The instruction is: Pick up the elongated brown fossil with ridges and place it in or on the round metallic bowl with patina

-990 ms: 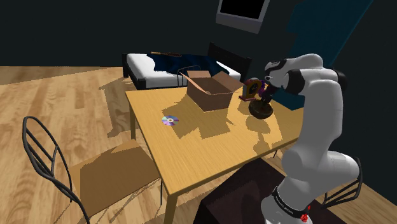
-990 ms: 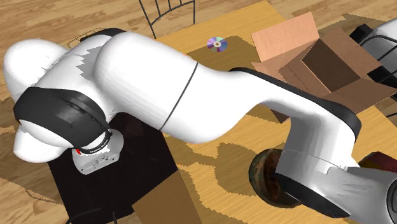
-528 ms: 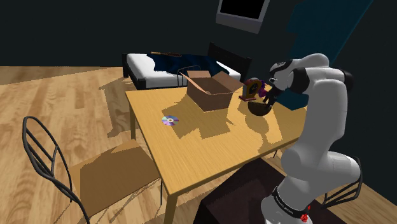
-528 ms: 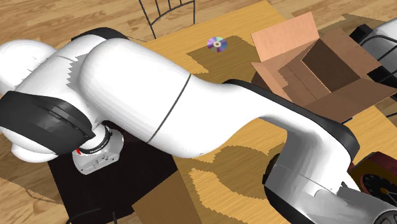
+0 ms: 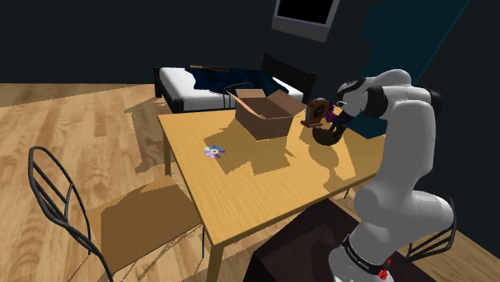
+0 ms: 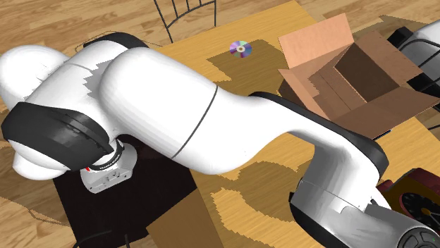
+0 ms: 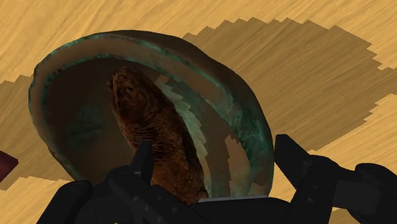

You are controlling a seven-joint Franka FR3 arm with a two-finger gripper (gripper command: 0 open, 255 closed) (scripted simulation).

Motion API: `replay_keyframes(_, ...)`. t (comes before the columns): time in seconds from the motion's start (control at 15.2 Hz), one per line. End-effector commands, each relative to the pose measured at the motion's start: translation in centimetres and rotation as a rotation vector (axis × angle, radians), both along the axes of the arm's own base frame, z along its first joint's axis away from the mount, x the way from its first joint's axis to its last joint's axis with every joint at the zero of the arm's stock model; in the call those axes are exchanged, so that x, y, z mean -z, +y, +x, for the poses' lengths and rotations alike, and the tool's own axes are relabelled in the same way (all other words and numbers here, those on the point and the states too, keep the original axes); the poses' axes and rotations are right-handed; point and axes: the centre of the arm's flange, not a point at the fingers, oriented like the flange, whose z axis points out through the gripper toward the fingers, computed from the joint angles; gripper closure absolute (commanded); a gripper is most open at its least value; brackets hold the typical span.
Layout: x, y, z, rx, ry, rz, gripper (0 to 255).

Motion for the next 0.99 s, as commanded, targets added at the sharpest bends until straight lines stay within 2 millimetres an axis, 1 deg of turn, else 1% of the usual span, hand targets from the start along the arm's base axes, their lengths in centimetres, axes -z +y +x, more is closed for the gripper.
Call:
replay_keyframes(0.0,0.1,0.0,0.0,0.0,0.0,0.0,0)
replay_keyframes(0.07,0.1,0.0,0.0,0.0,0.0,0.0,0)
replay_keyframes(0.13,0.1,0.0,0.0,0.0,0.0,0.0,255)
replay_keyframes(0.73,0.1,0.0,0.0,0.0,0.0,0.0,255)
replay_keyframes(0.92,-1.5,0.0,0.0,0.0,0.0,0.0,255)
